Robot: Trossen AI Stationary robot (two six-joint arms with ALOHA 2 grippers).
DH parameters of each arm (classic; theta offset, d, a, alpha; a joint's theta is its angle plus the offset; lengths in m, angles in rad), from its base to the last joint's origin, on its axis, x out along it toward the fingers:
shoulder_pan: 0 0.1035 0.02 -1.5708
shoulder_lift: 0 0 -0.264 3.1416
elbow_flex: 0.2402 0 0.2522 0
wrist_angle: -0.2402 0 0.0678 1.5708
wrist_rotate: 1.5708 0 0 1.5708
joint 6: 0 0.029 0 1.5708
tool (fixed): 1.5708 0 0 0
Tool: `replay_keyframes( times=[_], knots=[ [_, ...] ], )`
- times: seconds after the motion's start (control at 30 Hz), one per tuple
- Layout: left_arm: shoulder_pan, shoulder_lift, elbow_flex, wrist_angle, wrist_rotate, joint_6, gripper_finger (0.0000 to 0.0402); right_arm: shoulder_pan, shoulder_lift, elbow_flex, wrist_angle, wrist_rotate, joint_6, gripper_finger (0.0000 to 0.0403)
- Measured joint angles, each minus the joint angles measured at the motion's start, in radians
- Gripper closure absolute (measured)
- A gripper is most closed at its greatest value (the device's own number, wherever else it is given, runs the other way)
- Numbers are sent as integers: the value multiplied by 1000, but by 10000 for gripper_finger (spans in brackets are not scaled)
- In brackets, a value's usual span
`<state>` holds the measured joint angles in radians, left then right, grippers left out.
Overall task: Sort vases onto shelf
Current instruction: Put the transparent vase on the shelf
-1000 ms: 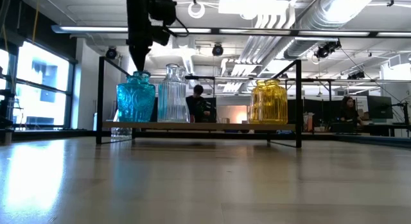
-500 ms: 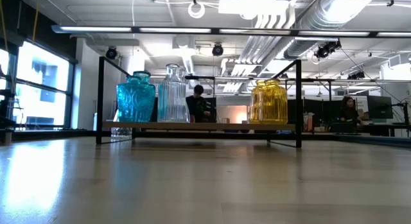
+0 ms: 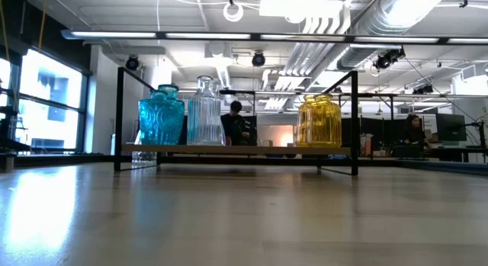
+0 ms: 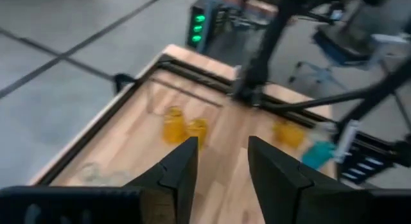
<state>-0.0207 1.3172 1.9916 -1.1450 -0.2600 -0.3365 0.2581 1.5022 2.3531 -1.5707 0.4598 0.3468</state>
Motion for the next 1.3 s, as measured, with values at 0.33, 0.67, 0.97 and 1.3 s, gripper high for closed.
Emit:
replay_keyframes(
  times=[0.33,0.67,0.97,1.3],
  knots=[
    [-228,178,0,128,-71,-26,270,0,-73,0,0,-81,-5,267],
    [-365,364,-1,236,-144,-60,270,0,-125,0,0,-213,48,267],
    [-442,299,-1,200,-179,-69,270,68,-94,0,0,-143,151,267],
    [-546,169,0,-30,-267,-74,270,153,44,0,0,-132,291,267]
  ],
)
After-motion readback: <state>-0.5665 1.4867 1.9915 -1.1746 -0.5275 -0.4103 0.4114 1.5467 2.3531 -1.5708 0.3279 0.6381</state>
